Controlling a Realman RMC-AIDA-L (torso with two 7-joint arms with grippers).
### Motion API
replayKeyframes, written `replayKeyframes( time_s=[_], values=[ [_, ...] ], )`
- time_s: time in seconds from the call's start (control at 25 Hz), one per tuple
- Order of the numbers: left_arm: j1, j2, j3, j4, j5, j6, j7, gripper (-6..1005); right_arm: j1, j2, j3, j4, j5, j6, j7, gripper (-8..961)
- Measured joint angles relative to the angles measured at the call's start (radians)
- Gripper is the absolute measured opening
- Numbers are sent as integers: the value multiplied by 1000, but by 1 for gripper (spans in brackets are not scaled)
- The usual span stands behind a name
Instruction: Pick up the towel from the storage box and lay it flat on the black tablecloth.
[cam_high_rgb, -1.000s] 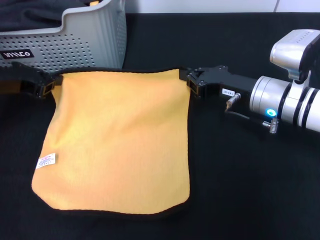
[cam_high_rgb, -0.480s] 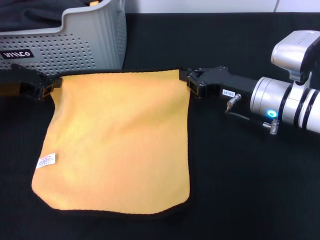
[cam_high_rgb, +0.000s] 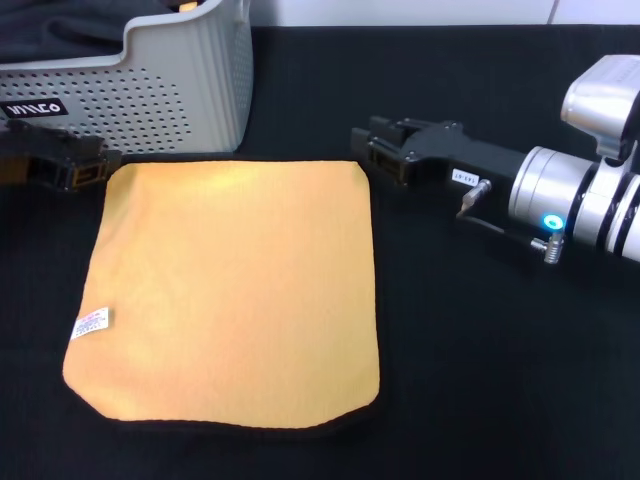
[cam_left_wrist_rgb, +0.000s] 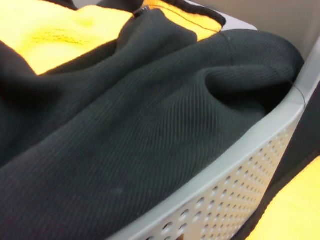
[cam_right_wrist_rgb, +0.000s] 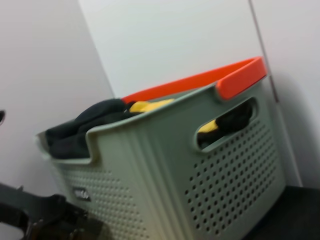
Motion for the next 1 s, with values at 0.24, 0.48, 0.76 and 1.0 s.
replayKeyframes(
  time_s=[0.24,0.48,0.76,1.0],
  values=[
    [21,0,-1,37,-4,9,-3,357,-25,-3,22,-9,-3,-6,-2,291],
    [68,-1,0,84,-89,147,25,506,-53,-9,21,2,-5,-91,-41,606],
    [183,35,0,21,-543,515,321,520,-90,-102,22,22,-129,-459,-49,628],
    [196,112,21,-113,-675,705,364,532,-87,-140,23,5,-163,-746,23,625]
  ],
)
